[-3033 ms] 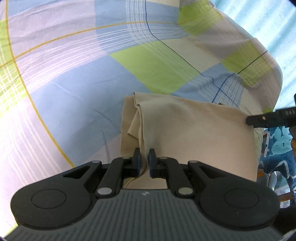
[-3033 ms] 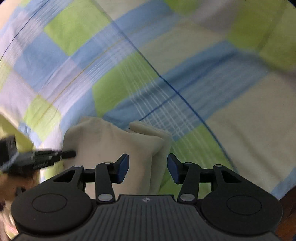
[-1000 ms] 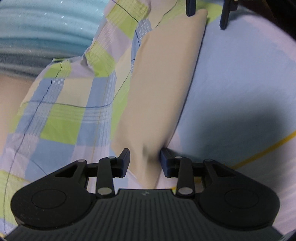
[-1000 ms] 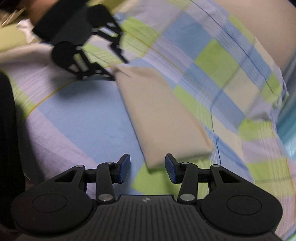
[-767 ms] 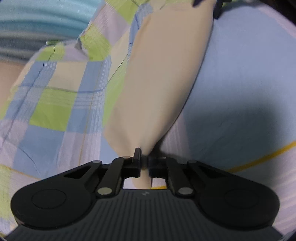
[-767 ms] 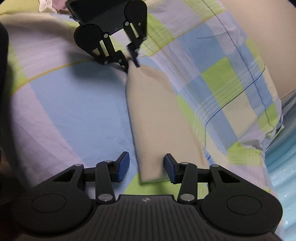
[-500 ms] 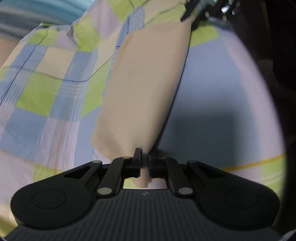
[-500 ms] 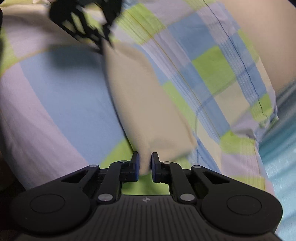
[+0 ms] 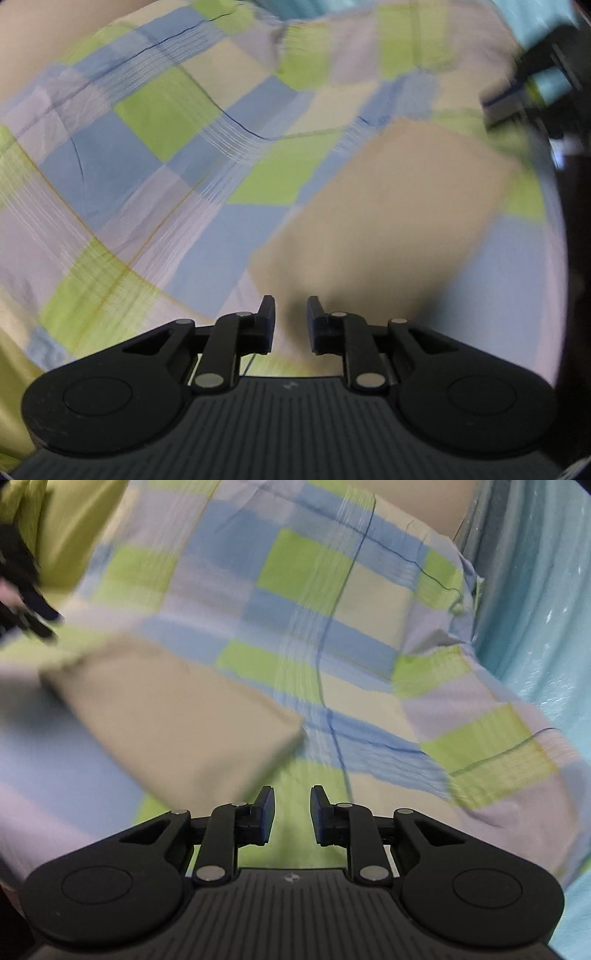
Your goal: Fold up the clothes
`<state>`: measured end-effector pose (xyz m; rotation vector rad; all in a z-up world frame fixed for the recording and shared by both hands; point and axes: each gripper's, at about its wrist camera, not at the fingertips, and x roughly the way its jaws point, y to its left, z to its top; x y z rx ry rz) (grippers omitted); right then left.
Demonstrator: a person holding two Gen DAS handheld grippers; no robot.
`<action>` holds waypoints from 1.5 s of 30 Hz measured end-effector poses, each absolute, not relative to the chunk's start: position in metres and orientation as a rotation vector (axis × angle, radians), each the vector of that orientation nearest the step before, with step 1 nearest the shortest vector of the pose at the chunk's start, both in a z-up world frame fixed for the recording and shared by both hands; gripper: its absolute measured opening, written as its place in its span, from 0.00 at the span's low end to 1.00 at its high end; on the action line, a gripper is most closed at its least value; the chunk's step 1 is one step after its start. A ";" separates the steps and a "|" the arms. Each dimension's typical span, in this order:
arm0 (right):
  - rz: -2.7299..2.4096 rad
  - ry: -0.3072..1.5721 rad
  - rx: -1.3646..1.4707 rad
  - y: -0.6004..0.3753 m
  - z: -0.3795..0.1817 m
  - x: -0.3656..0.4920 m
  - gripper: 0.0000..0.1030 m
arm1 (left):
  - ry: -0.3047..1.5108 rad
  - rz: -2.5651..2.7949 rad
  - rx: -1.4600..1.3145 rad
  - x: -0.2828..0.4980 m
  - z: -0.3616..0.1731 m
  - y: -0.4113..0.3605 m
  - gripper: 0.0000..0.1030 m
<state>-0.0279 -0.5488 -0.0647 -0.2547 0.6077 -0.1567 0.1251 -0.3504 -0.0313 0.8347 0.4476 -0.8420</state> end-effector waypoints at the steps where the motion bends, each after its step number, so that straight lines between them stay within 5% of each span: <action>1: -0.135 0.609 -0.247 -0.548 -0.064 -0.020 0.21 | 0.466 -0.842 0.782 0.134 -0.033 -0.358 0.16; 11: -0.050 0.640 -0.163 -0.564 -0.085 0.065 0.24 | 0.626 -0.655 0.332 0.216 -0.076 -0.357 0.26; 17: -0.119 0.653 0.058 -0.591 -0.082 0.065 0.24 | 0.575 -0.621 0.363 0.212 -0.063 -0.370 0.23; 21: -0.133 0.636 0.185 -0.608 -0.083 0.061 0.32 | 0.651 -0.616 0.248 0.233 -0.071 -0.363 0.24; 23: -0.144 0.643 0.240 -0.620 -0.085 0.060 0.32 | 0.679 -0.636 0.166 0.240 -0.074 -0.355 0.22; 27: -0.145 0.609 0.387 -0.643 -0.087 0.056 0.33 | 0.694 -0.656 0.098 0.242 -0.072 -0.349 0.00; 30: -0.124 0.615 0.425 -0.650 -0.089 0.061 0.33 | 0.675 -0.654 0.129 0.235 -0.070 -0.348 0.00; 33: -0.106 0.645 0.472 -0.656 -0.095 0.068 0.10 | 0.663 -0.644 0.165 0.229 -0.071 -0.347 0.00; 35: -0.111 0.650 0.479 -0.660 -0.096 0.070 0.06 | 0.669 -0.637 0.184 0.232 -0.073 -0.350 0.00; 38: -0.126 0.662 0.470 -0.663 -0.098 0.075 0.05 | 0.667 -0.612 0.218 0.235 -0.072 -0.355 0.00; 45: -0.183 0.587 0.430 -0.662 -0.086 0.069 0.19 | 0.611 -0.558 0.130 0.234 -0.055 -0.341 0.00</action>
